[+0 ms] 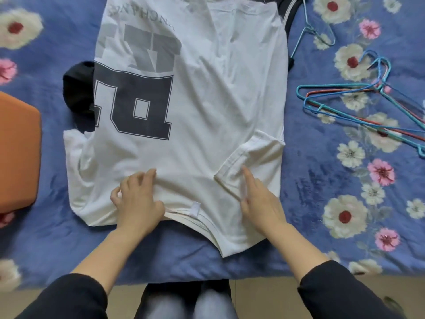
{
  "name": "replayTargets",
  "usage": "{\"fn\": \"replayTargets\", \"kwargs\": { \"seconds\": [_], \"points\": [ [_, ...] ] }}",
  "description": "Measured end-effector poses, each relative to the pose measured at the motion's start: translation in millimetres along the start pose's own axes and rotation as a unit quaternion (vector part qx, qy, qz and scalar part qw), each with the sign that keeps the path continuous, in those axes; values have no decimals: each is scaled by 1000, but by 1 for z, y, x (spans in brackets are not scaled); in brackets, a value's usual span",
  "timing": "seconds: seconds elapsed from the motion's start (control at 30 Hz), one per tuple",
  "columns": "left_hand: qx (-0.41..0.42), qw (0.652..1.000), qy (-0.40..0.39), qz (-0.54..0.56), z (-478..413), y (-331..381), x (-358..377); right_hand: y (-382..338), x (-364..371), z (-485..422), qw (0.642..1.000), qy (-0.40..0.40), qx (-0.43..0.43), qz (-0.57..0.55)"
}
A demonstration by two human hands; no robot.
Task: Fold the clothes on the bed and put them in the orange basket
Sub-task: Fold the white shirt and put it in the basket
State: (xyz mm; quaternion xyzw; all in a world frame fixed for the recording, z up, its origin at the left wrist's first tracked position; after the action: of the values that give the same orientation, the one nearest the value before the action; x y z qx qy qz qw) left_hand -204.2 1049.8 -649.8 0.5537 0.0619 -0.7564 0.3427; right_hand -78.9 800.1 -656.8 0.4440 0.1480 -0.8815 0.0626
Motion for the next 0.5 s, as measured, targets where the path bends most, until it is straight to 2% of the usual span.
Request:
{"fn": "replayTargets", "kwargs": {
  "seconds": [0.07,0.13,0.2,0.23,0.27,0.3,0.37,0.43,0.5],
  "points": [
    [35,995,-83,40,10,-19,8,-35,9,13,997,-9,-76,-29],
    [77,969,-219,84,36,-22,28,-64,28,29,989,-63,-128,-49],
    [77,939,-325,83,66,-33,42,-88,54,47,978,-120,-168,-16],
    [57,934,-337,106,76,-41,44,-96,66,54,973,-148,-178,8],
    [31,937,-317,144,77,-49,41,-100,76,58,968,-175,-178,24],
    [-1,948,-260,182,72,-56,32,-100,83,59,964,-203,-167,31],
    [-75,971,-51,222,54,-84,-9,-109,84,51,960,-244,-139,14],
    [-146,952,146,227,41,-112,-55,-121,70,33,965,-234,-117,-18],
    [-223,912,220,265,26,-142,-71,-130,49,10,978,-175,-96,-60]
  ]
}}
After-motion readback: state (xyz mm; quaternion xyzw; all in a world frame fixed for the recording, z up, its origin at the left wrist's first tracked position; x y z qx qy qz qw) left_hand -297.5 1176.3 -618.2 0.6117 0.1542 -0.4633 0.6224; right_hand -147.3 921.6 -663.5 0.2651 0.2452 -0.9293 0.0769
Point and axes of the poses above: each hand's wrist, its own z-axis away from the middle knuckle, its own x-axis out of the palm, y = z × x, the point moved 10 cm from there along -z, towards the middle knuckle, and after that the axes turned 7 degrees about x, right-handed, at the moved point
